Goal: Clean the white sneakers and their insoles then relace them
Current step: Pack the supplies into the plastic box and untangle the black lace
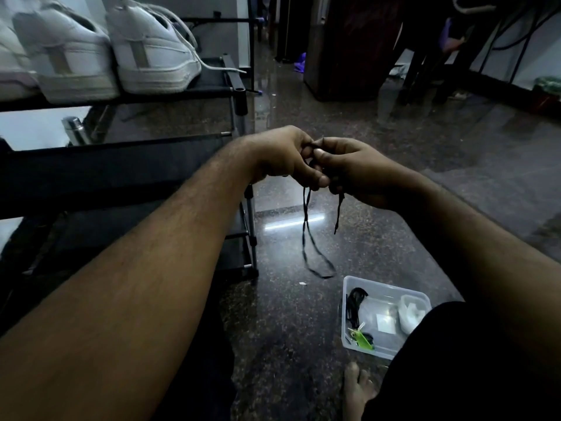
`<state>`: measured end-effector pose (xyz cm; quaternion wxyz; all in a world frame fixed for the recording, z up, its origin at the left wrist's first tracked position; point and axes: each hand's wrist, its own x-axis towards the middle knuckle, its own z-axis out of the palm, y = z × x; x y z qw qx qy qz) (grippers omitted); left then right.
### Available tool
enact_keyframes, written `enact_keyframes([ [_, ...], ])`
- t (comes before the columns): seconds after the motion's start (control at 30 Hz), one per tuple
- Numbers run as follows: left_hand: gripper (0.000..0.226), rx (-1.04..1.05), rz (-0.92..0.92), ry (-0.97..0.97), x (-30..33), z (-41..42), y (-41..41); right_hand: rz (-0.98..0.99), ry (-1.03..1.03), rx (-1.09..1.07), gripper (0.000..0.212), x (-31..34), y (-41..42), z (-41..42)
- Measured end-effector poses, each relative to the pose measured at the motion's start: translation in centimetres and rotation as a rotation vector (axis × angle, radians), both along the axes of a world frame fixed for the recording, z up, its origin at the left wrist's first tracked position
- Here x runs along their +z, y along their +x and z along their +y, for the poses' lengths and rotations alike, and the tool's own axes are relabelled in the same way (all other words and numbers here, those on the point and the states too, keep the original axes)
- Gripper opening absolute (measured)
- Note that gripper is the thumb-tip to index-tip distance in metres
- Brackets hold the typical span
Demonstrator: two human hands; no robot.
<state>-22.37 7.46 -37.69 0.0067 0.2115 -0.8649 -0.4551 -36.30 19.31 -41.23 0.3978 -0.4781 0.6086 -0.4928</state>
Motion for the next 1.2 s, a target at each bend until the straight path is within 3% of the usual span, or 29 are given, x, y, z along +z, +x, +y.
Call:
enact_keyframes([
  [0.17, 0.043, 0.019, 0.02, -0.013, -0.3, -0.5, 0.1, -0.017, -0.018, 0.021, 0.032, 0.2, 0.3, 0.2],
  [0.33, 0.02, -0.029, 0.048, 0.07, -0.3, -0.7, 0.3, -0.127, -0.04, -0.016, 0.035, 0.5, 0.3, 0.2],
  [0.9, 0.039, 0.082, 0.073, 0.051, 0.2, -0.5, 0.6, -0.029, -0.092, -0.071, 0.02, 1.0, 0.2, 0.5],
  [1.2, 0.013, 0.242, 0.083, 0.094, 0.2, -1.1, 0.4, 0.053, -0.068, -0.124, 0.025, 0.7, 0.2, 0.1],
])
